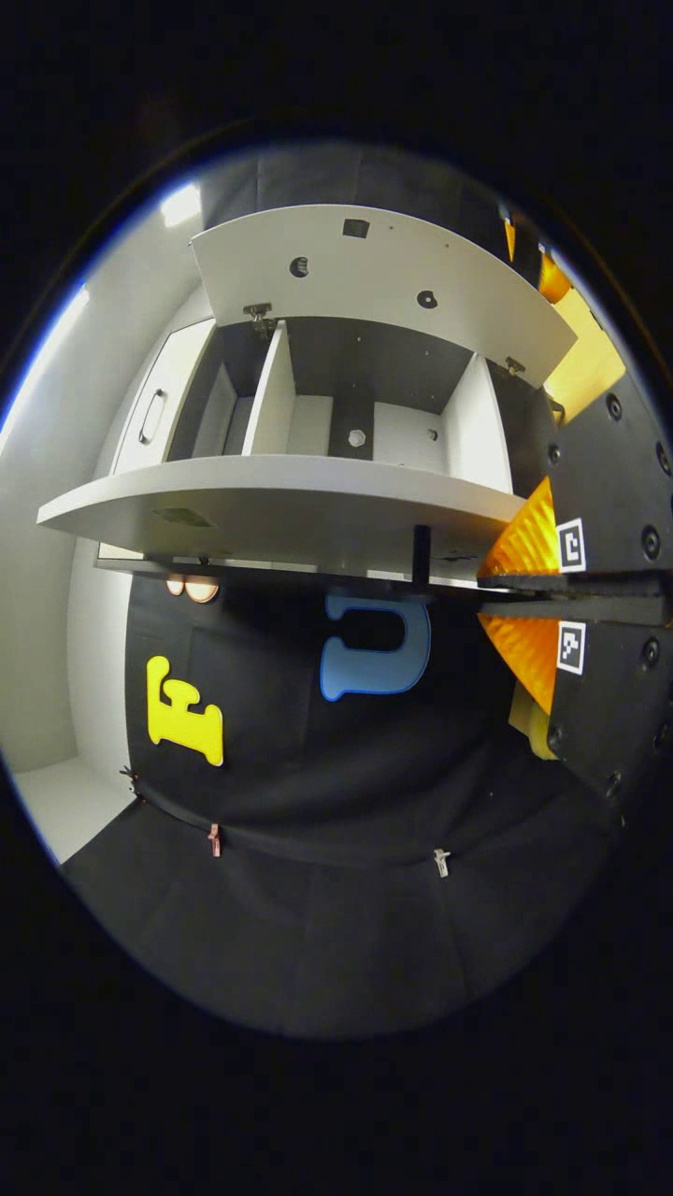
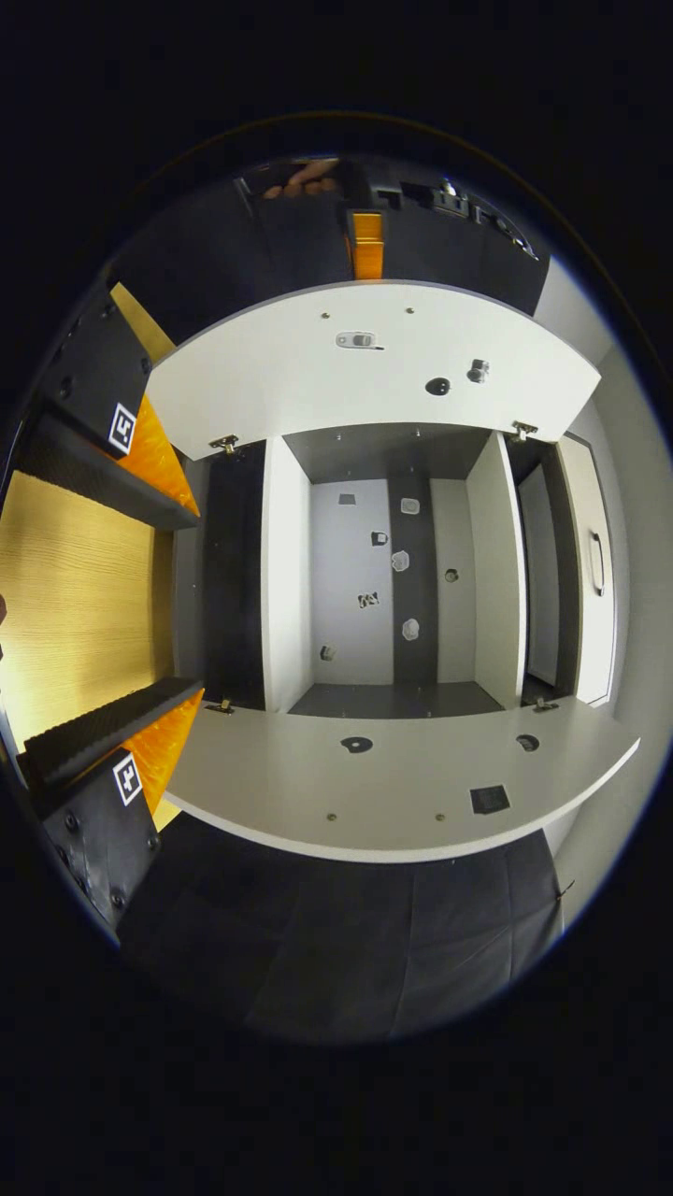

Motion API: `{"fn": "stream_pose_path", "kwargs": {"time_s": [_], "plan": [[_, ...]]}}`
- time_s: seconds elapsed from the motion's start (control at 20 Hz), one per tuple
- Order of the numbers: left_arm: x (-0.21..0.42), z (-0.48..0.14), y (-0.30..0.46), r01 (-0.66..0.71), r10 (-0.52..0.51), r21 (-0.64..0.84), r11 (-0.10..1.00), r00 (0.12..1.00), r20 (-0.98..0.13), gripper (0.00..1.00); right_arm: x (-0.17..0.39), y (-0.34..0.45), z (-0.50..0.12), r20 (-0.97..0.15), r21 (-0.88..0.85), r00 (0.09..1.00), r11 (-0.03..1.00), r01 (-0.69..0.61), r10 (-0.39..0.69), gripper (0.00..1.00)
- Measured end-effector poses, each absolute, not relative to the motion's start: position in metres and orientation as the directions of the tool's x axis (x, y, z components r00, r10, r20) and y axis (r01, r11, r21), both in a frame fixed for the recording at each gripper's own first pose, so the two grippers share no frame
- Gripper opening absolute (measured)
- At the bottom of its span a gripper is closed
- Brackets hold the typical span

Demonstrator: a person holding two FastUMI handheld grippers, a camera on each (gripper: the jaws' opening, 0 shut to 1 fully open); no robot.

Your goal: Open the right door of the double-door shoe cabinet with the right hand, and open the left door with the left hand.

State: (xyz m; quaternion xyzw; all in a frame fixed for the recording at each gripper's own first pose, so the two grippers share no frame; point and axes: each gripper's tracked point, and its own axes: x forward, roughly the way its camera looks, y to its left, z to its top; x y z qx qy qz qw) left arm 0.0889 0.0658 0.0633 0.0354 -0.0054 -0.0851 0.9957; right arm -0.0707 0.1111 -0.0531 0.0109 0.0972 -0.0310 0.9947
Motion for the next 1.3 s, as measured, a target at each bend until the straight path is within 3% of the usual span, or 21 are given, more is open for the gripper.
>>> {"fn": "stream_pose_path", "kwargs": {"time_s": [0.25, 0.4, 0.65, 0.75, 0.85, 1.0, 1.1, 1.2, 1.3], "plan": [[0.045, 0.072, 0.063, 0.097, -0.1, 0.095, 0.991, 0.995, 0.018, 0.05, -0.085, 0.078, -0.037, -0.169, 0.039, 0.985, 0.999, 0.037, -0.03, 1.0], [0.017, 0.077, 0.036, 0.068, -0.071, 0.054, 0.996, 0.995, 0.065, 0.05, -0.099, 0.05, -0.027, -0.163, 0.043, 0.987, 0.999, 0.021, -0.014, 1.0], [-0.024, 0.052, -0.015, 0.016, -0.026, 0.115, 0.993, 0.996, 0.085, 0.05, -0.122, 0.019, -0.006, -0.12, 0.07, 0.993, 0.998, 0.004, 0.004, 0.99], [-0.038, 0.041, -0.039, 0.025, -0.029, 0.052, 0.998, 0.995, 0.092, 0.12, -0.131, 0.007, 0.006, -0.094, 0.074, 0.995, 0.997, -0.005, 0.012, 0.99], [-0.052, 0.026, -0.066, 0.047, -0.045, -0.014, 0.999, 0.995, 0.088, 0.27, -0.137, -0.004, 0.013, -0.073, 0.069, 0.997, 0.998, -0.006, 0.011, 0.99], [-0.062, 0.008, -0.082, 0.047, -0.047, -0.012, 0.999, 0.996, 0.07, 0.7, -0.148, -0.008, 0.018, -0.057, 0.092, 0.998, 0.996, -0.018, 0.023, 0.99], [-0.066, 0.004, -0.085, 0.04, -0.041, 0.015, 0.999, 0.997, 0.068, 0.86, -0.15, -0.01, 0.019, -0.046, 0.1, 0.999, 0.995, -0.02, 0.024, 0.99], [-0.067, 0.003, -0.082, 0.023, -0.025, 0.032, 0.999, 0.997, 0.072, 0.94, -0.151, -0.008, 0.014, -0.046, 0.105, 0.999, 0.994, -0.022, 0.027, 0.99], [-0.07, -0.002, -0.075, -0.015, 0.013, 0.032, 0.999, 0.997, 0.071, 0.95, -0.151, -0.007, 0.004, -0.062, 0.103, 0.998, 0.994, -0.026, 0.033, 0.99]]}}
